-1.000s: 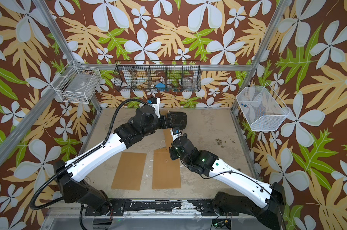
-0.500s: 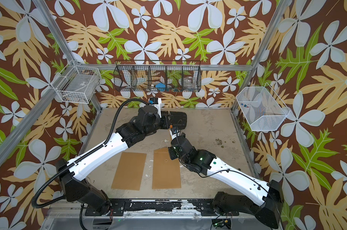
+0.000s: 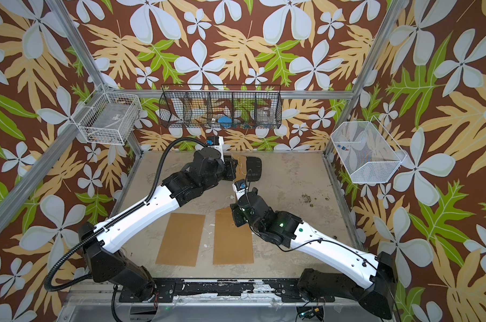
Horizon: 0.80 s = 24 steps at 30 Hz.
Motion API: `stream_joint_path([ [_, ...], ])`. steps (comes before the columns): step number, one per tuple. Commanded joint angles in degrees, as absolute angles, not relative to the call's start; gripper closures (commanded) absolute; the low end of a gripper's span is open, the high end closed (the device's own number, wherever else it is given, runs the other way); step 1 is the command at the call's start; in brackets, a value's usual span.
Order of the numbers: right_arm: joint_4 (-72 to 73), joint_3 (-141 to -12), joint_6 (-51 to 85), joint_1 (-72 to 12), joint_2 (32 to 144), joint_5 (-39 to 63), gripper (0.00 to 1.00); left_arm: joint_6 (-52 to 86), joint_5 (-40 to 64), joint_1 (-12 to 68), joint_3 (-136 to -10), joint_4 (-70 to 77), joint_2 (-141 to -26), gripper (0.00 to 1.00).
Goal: Open the file bag
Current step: Pick up the file bag from the center of the board.
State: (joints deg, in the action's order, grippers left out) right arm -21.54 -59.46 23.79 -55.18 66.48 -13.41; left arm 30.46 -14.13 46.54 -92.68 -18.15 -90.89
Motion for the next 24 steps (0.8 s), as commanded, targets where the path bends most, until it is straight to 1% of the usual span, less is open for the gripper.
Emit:
stream_joint_path([
  [1,-20.6,-58.6,24.7,-55.7,65.2,-10.8,0.53,29.0,-16.5,46.2,-93.2,-15.4,-90.4,0.84],
  [5,-20.0,-56.0,25.8,-55.9,62.1,-8.5,0.5,28.8,-16.1,45.2,-92.8,-13.7,-90.0,0.88],
  [7,-19.9,-54.5,26.4,-56.0,59.9,-7.8,0.49,29.1,-14.7,44.0,-91.8,-12.1,-89.2,0.91],
  [9,-19.7,-52.8,26.8,-56.0,57.7,-8.1,0.49,29.4,-13.2,42.8,-90.5,-10.8,-88.6,0.96],
  [12,-20.4,-51.0,27.4,-56.0,54.5,-10.2,0.49,29.1,-11.7,41.5,-89.7,-10.6,-88.0,0.98],
  [14,-21.0,-50.1,27.6,-55.9,53.0,-11.6,0.46,28.5,-11.7,40.8,-89.2,-11.4,-87.4,0.96],
  [17,-23.0,-49.7,28.4,-55.9,52.5,-15.7,0.41,28.1,-10.1,39.4,-86.2,-12.4,-85.5,0.88],
  [20,-24.3,-49.8,27.9,-54.4,53.4,-17.2,0.33,29.2,-6.1,36.7,-78.9,-11.5,-82.1,0.8],
  [22,-23.1,-48.9,28.0,-49.0,54.3,-10.9,0.32,30.0,-3.8,35.3,-73.0,-9.6,-79.5,0.77],
  [24,-20.6,-47.2,28.8,-43.4,54.5,-3.9,0.32,30.4,-3.5,34.7,-69.0,-9.4,-77.9,0.76],
])
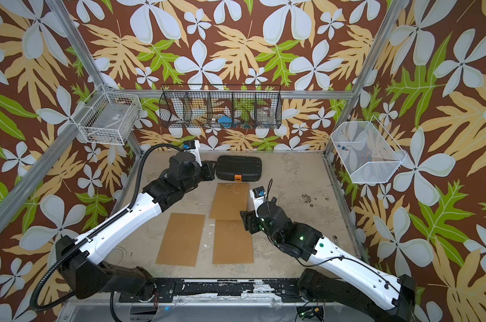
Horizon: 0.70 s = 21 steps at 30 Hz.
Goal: Open the file bag
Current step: Pick up the file bag from the center of the board.
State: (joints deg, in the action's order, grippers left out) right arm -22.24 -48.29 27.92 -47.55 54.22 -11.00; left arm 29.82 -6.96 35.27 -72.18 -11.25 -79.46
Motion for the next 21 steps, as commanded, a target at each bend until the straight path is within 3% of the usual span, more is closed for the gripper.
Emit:
stream_joint_path([
  [1,-19.0,-46.3,29.1,-40.6,54.5,0.0,0.32,30.6,-3.3,34.5,-67.5,-9.5,-77.3,0.76],
  [8,-16.0,-46.1,28.3,-29.2,60.2,14.0,0.29,31.4,-0.4,34.4,-58.4,-6.5,-76.7,0.62],
  [21,-7.3,-45.4,28.4,-21.6,75.5,27.0,0.28,31.8,1.4,32.5,-49.4,1.3,-82.0,0.58],
])
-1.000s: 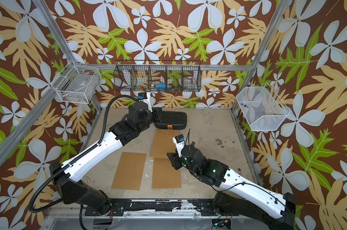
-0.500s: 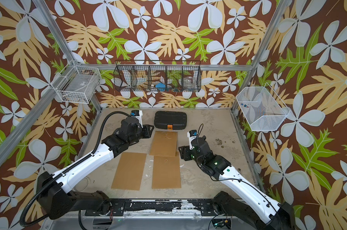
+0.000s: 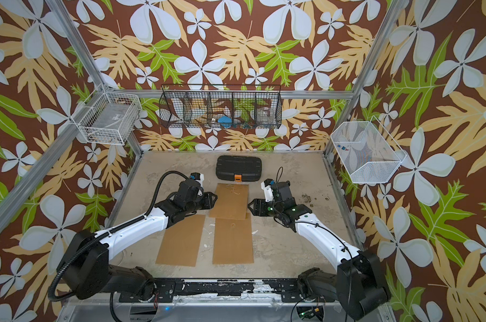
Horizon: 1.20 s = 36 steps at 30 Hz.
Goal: Open the file bag
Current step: Pick up the file bag from the center of the board.
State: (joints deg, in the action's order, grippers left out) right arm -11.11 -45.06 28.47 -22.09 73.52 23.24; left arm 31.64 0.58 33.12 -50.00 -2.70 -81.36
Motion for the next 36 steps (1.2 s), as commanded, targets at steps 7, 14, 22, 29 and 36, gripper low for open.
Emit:
stream_joint_path([
  [7,-2.4,-46.0,28.6,-20.9,84.0,29.1,0.28,31.4,3.2,30.1,-47.1,6.2,-85.7,0.59],
  [14,2.5,-48.3,28.9,-20.6,91.9,32.7,0.3,31.4,4.0,28.9,-46.1,10.1,-90.0,0.61],
  [22,4.9,-52.1,29.0,-20.5,99.4,36.0,0.32,31.3,4.5,28.3,-46.8,11.4,-93.6,0.62],
  [29,7.3,-53.7,30.1,-20.5,103.3,39.4,0.34,31.2,5.0,28.2,-47.6,11.7,-95.8,0.63],
  [36,8.9,-54.7,30.3,-20.5,104.5,41.8,0.39,31.4,5.8,28.2,-48.0,12.1,-97.5,0.63],
])
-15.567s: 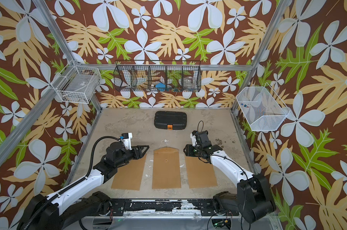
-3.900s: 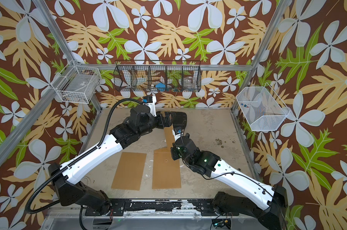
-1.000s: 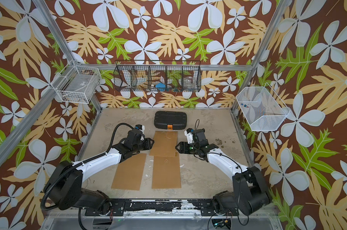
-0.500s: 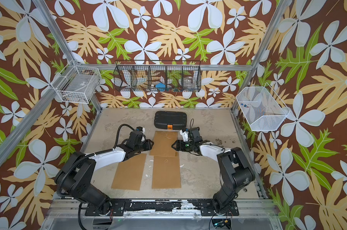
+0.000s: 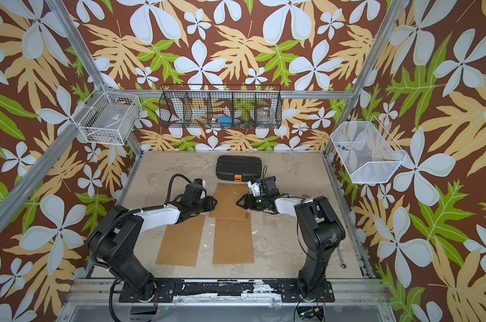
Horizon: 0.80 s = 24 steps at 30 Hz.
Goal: Open the file bag
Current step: Pick up the file bag from the center of the board.
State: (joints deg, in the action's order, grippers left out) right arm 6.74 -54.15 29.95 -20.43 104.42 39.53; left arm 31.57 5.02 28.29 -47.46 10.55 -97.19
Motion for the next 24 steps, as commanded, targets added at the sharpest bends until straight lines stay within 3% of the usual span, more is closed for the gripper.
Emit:
stream_joint_path([
  [1,9.0,-55.0,30.2,-20.5,104.5,42.2,0.42,31.4,5.8,28.2,-48.1,12.1,-97.6,0.63],
  [7,9.1,-56.5,30.0,-20.5,104.7,43.9,0.57,31.3,5.9,28.3,-48.2,12.2,-97.4,0.63],
  [12,8.4,-57.7,30.0,-20.5,105.4,44.0,0.64,31.2,6.4,28.2,-48.8,12.3,-97.4,0.63],
  [19,8.2,-58.4,30.2,-20.6,106.1,44.1,0.89,31.3,6.2,28.0,-48.8,11.9,-95.6,0.61],
  [24,8.2,-58.3,30.0,-20.6,105.2,43.7,0.99,31.4,6.5,27.1,-48.4,11.8,-93.5,0.58],
])
